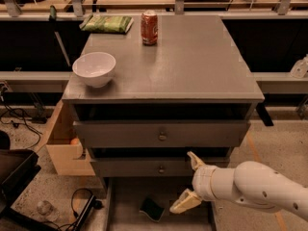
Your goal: Pick sponge from bottom drawer and place on counter
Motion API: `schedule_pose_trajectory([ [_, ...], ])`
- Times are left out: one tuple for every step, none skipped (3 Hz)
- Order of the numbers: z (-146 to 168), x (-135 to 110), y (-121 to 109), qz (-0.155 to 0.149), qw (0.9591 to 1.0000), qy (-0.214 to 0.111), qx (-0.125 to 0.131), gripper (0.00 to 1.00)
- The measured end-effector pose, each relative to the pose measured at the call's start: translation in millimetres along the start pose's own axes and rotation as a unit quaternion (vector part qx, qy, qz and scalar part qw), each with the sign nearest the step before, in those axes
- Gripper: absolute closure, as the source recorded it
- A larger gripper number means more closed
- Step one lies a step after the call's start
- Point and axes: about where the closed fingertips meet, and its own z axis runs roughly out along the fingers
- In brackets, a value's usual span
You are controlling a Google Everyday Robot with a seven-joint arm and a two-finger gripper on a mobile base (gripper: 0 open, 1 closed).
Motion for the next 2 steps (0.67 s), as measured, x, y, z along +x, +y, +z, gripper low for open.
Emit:
schedule_pose_trajectory([
  [32.4, 65.3, -26.0, 0.015, 0.9995, -0.006, 0.026, 0.0],
  [65.3, 146.4, -11.3, 0.068, 0.9977, -0.002, 0.009, 0.0],
])
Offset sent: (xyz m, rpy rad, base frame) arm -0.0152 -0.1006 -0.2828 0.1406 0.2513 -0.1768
